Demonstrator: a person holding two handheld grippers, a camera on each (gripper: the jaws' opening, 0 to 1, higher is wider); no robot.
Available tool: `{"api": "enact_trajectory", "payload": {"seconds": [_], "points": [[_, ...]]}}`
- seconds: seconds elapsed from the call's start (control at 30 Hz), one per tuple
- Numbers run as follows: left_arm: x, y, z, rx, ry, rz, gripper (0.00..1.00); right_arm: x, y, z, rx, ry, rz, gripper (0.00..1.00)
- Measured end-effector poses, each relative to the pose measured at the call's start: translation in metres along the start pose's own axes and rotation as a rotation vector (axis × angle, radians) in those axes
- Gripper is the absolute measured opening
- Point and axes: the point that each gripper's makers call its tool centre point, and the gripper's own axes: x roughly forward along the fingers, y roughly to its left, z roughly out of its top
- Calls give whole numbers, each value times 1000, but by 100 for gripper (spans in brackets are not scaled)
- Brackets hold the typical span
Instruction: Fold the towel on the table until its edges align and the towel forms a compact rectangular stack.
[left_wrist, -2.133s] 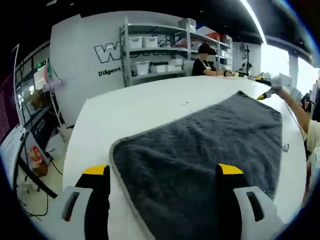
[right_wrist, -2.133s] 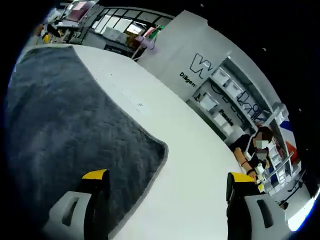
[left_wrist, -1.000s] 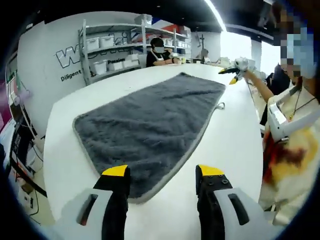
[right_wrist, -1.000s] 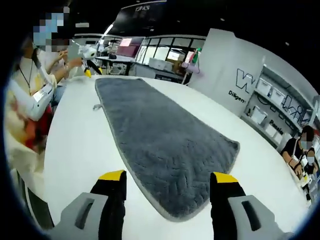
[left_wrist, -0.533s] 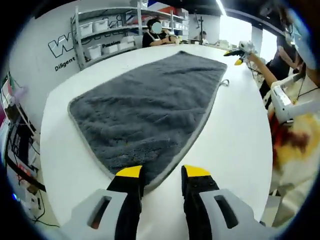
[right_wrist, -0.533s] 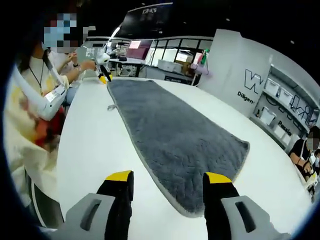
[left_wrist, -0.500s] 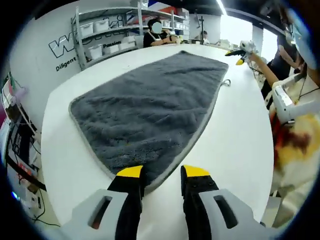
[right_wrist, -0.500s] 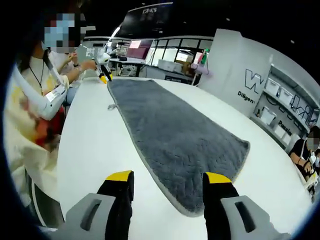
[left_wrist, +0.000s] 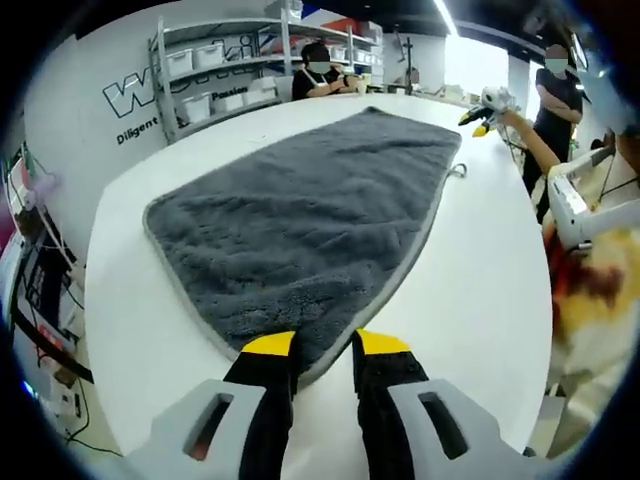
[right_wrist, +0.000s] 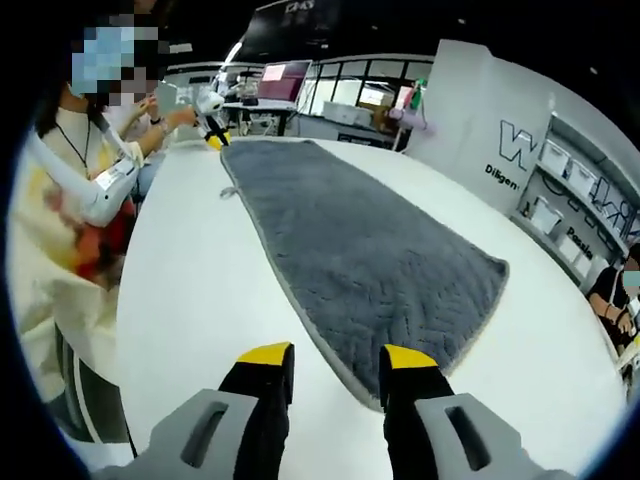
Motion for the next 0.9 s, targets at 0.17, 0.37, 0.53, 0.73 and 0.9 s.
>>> {"api": "enact_trajectory", "payload": {"seconds": [0.17,0.37,0.53,0.73,0.9], "points": [[1,2,0,-12,-18,-3,17,4,-5,-12,42,25,16,27],[1,6,0,-12,-30,-3,14,9,-12,-24,77,41,32,22],[1,7,0,-13,-27,-1,10,7,-15,-27,90,51,35,13],[2,7,1,-32,-37,-3,6,8,-15,-28,79,54,33,6],[2,6,1,-40,-47,-4,5,7,-20,-29,87,35,19,2]]}}
